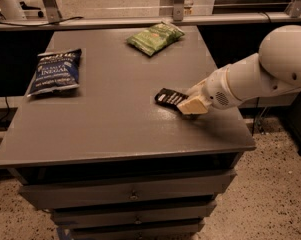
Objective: Move rxbar chocolate near green jalapeno chip bag
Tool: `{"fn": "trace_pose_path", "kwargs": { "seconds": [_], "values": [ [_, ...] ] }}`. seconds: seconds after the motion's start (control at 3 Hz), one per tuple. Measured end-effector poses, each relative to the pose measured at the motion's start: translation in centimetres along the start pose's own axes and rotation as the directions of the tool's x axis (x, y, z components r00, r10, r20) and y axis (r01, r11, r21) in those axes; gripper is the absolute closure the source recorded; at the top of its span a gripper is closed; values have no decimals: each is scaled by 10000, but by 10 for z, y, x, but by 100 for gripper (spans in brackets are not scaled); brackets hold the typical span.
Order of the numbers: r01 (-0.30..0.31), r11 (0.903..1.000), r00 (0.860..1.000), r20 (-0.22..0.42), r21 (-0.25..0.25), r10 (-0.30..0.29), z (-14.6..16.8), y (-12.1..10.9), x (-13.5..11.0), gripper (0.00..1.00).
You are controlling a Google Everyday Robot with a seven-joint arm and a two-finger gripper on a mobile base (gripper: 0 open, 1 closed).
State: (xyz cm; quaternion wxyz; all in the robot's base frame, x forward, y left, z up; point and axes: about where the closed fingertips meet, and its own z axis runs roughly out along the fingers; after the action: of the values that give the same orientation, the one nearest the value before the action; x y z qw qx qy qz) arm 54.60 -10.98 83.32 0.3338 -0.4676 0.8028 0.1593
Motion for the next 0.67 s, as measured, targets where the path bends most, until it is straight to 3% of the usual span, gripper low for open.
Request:
{"fn": "trace_pose_path", "kwargs": {
  "seconds": [0.33, 0.67],
  "values": [
    [-139, 9999, 9997, 211, -16, 139, -10, -13, -14, 100],
    [63, 9996, 9986, 519, 275, -78, -33, -32, -43, 100]
  ]
}}
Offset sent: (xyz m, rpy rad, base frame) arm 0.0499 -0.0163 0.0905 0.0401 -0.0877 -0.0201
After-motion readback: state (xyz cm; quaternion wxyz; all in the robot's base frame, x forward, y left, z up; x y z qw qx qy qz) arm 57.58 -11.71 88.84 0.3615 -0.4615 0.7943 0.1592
